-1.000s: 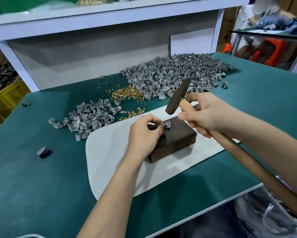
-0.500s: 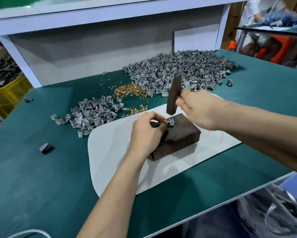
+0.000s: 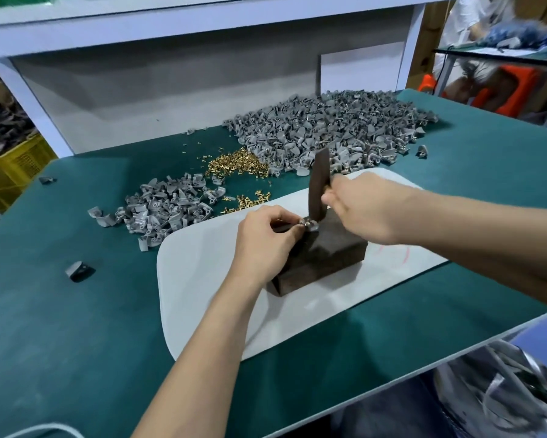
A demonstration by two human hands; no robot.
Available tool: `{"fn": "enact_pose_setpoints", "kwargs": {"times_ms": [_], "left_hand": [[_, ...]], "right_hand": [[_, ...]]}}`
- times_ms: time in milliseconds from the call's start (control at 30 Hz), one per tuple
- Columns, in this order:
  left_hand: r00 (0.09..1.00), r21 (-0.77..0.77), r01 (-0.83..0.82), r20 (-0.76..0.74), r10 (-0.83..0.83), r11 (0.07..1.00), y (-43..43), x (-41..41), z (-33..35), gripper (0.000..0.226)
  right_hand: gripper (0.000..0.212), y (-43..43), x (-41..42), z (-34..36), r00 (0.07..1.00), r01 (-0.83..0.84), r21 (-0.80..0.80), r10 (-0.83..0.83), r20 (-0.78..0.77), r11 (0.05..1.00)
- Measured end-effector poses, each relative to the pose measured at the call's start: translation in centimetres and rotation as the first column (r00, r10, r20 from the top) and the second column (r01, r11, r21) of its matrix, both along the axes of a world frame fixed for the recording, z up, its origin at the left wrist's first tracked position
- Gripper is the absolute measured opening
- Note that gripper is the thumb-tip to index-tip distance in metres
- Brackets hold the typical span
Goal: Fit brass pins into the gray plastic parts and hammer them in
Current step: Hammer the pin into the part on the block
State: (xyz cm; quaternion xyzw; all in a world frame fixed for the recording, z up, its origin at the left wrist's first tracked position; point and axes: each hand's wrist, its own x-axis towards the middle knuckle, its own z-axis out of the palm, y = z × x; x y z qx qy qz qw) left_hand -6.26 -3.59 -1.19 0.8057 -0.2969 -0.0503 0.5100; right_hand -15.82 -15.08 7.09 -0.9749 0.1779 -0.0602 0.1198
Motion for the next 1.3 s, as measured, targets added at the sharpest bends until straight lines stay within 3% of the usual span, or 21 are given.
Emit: {"fn": "enact_pose_setpoints", "kwargs": {"times_ms": [133,233,267,333,400,500,633,767,967,1033,1100,1200,1300], "left_hand": [[1.000,-0.003,-0.009,-0.023,0.009,1.000,-0.1,0.1,0.0,0.021],[1.000,-0.003,-0.005,-0.014,0.005,1.000,-0.1,0.0,0.1,0.021],[1.000,-0.007,-0.005,-0.017,0.004,1.000,-0.1,-0.1,0.1,0.023],[1.000,-0.018,-0.017,-0.024,0.016,1.000,-0.2,-0.1,0.1,0.025],[0.999,-0.021,-0.038,-0.019,0.038,0.999,-0.3,-0.3,0.2,0.024],[0.999,-0.016,-0.054,-0.010,0.053,0.998,-0.4,-0.5,0.0,0.020],[0.998,-0.027,-0.064,0.010,0.064,0.998,-0.6,-0.5,-0.1,0.010],[0.998,-0.016,-0.067,0.019,0.068,0.998,-0.5,-0.3,-0.2,0.009],[0.998,-0.022,-0.070,0.004,0.070,0.997,-0.5,-0.4,-0.1,0.012],[0.998,-0.027,-0.064,0.009,0.064,0.998,-0.5,-0.4,-0.1,0.013],[0.998,-0.036,-0.056,0.018,0.056,0.998,-0.4,-0.4,-0.1,0.013],[0.998,-0.040,-0.055,0.022,0.056,0.998,-0.4,-0.4,-0.1,0.013],[0.997,-0.029,-0.062,0.050,0.063,0.998,-0.3,-0.3,-0.2,0.013]], "right_hand": [[0.017,-0.1,0.2,0.5,0.997,0.007,-0.026,-0.005,0.072,1.000],[0.022,-0.2,0.3,-0.6,0.999,0.036,0.125,-0.035,-0.008,0.991],[0.026,-0.8,0.6,-0.3,0.999,0.054,0.285,-0.053,-0.012,0.957],[0.027,-2.9,1.7,0.2,0.988,0.096,0.623,-0.149,0.033,0.777],[0.027,-4.5,2.7,-0.3,0.966,0.154,0.796,-0.259,0.003,0.586],[0.034,-6.3,3.7,-3.5,0.937,0.274,0.843,-0.325,-0.126,0.464],[0.034,-7.6,4.3,-6.1,0.913,0.361,0.838,-0.338,-0.228,0.409],[0.033,-8.2,4.6,-6.4,0.926,0.357,0.759,-0.310,-0.213,0.544],[0.025,-7.8,4.9,-7.1,0.934,0.322,0.671,-0.338,-0.111,0.668],[0.027,-7.5,5.3,-7.1,0.951,0.305,0.481,-0.293,-0.101,0.822],[0.031,-6.9,6.0,-6.9,0.968,0.243,0.150,-0.231,-0.092,0.958],[0.041,-6.9,6.9,-6.5,0.979,0.143,-0.117,-0.158,-0.131,0.983],[0.044,-7.5,7.2,-6.5,0.982,0.065,-0.244,-0.106,-0.157,0.968]]}}
